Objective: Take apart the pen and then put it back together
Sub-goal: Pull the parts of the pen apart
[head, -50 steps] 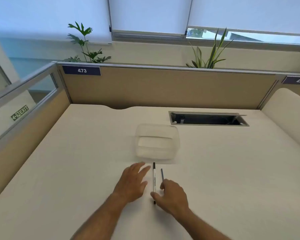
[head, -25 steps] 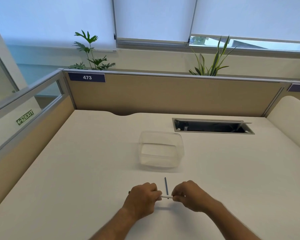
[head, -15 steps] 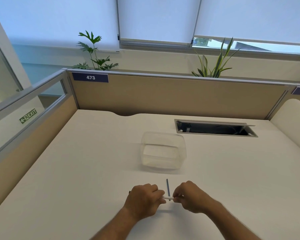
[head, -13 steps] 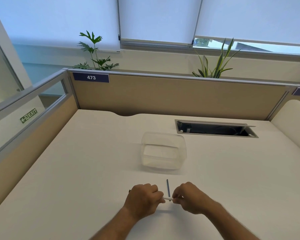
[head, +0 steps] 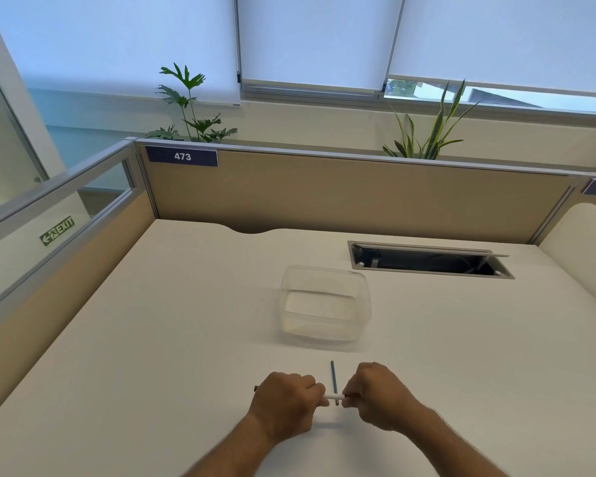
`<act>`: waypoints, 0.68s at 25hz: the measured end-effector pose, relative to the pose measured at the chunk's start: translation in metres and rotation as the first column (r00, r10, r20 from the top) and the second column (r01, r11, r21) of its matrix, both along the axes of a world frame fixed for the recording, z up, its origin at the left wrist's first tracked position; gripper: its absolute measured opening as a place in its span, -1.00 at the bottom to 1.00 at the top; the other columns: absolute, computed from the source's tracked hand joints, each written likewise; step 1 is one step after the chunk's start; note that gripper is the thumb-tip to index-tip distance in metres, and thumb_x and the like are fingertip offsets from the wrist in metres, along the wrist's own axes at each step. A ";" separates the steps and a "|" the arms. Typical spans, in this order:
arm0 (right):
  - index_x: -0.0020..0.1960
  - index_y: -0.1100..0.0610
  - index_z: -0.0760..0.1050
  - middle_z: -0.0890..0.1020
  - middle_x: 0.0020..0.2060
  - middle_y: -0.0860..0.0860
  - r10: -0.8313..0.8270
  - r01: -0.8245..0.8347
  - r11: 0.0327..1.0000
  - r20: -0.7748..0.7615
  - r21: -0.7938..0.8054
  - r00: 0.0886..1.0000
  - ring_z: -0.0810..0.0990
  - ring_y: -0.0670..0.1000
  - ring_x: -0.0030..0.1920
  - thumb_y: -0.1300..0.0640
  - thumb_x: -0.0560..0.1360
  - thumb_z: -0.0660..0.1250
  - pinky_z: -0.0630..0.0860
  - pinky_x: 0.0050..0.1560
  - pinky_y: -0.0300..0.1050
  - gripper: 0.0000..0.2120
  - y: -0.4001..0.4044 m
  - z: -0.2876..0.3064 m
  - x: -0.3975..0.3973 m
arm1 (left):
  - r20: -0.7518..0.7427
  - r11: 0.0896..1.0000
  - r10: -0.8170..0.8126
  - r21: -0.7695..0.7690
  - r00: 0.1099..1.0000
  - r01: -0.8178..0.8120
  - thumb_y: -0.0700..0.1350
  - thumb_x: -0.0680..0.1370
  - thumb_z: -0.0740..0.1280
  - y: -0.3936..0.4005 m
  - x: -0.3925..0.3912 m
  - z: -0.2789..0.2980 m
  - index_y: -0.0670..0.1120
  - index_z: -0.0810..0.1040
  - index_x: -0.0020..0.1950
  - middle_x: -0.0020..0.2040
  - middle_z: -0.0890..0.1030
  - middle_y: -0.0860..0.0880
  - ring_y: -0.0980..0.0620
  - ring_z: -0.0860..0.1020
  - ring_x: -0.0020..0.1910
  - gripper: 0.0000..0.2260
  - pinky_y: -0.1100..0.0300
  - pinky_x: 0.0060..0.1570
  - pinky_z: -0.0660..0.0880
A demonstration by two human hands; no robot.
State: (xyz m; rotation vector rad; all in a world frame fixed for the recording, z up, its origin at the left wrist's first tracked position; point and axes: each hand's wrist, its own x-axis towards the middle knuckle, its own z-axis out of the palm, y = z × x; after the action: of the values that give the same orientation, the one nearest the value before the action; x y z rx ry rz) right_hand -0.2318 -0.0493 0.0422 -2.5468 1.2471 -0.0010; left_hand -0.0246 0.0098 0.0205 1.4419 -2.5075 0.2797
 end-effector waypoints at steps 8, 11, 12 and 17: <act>-0.10 0.10 0.70 0.69 -0.26 0.07 0.096 -0.088 0.992 0.081 -0.092 0.992 0.49 0.00 -0.06 0.09 0.52 0.33 0.48 -0.19 -0.07 -0.82 0.007 -0.002 -0.004 | 0.028 0.984 0.045 0.169 0.999 -0.049 0.08 0.48 0.37 -0.003 -0.003 0.006 -0.02 0.56 -0.29 -0.38 0.61 0.01 -0.07 0.55 -0.49 -0.78 0.26 -0.49 0.31; -0.22 0.14 0.66 0.68 -0.35 0.04 0.183 -0.170 0.973 0.072 -0.158 0.980 0.51 0.04 -0.15 0.14 0.50 0.36 0.46 -0.26 -0.08 -0.83 0.007 0.001 -0.005 | -0.062 0.919 0.127 0.382 0.990 -0.094 0.03 0.60 0.18 -0.010 -0.002 0.008 -0.03 0.59 -0.04 -0.11 0.68 -0.09 -0.19 0.58 -0.17 -0.77 0.08 -0.23 0.44; -0.27 0.13 0.65 0.67 -0.39 0.00 0.219 -0.201 0.956 0.063 -0.213 0.974 0.52 0.05 -0.20 0.15 0.48 0.39 0.46 -0.29 -0.11 -0.84 0.008 0.001 -0.005 | -0.089 0.888 0.147 0.451 0.985 -0.091 0.01 0.60 0.18 -0.012 -0.001 0.011 -0.03 0.61 -0.04 -0.08 0.68 -0.09 -0.17 0.58 -0.13 -0.77 0.04 -0.16 0.49; -0.31 -0.01 0.61 0.64 -0.41 -0.14 0.251 -0.227 0.905 0.022 -0.360 0.968 0.55 -0.02 -0.29 0.12 0.36 0.52 0.44 -0.36 -0.22 -0.87 0.013 0.005 -0.004 | -0.243 0.756 0.250 0.654 0.937 -0.032 0.05 0.59 0.20 -0.022 0.003 0.023 -0.03 0.65 -0.14 -0.14 0.70 -0.04 -0.01 0.57 -0.23 -0.71 0.04 -0.13 0.54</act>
State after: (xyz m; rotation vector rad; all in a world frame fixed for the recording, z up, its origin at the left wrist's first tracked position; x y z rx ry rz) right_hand -0.2357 -0.0361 0.0474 -2.9670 0.9715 -0.2819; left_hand -0.0213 -0.0123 0.0430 1.7315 -2.3084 -0.8234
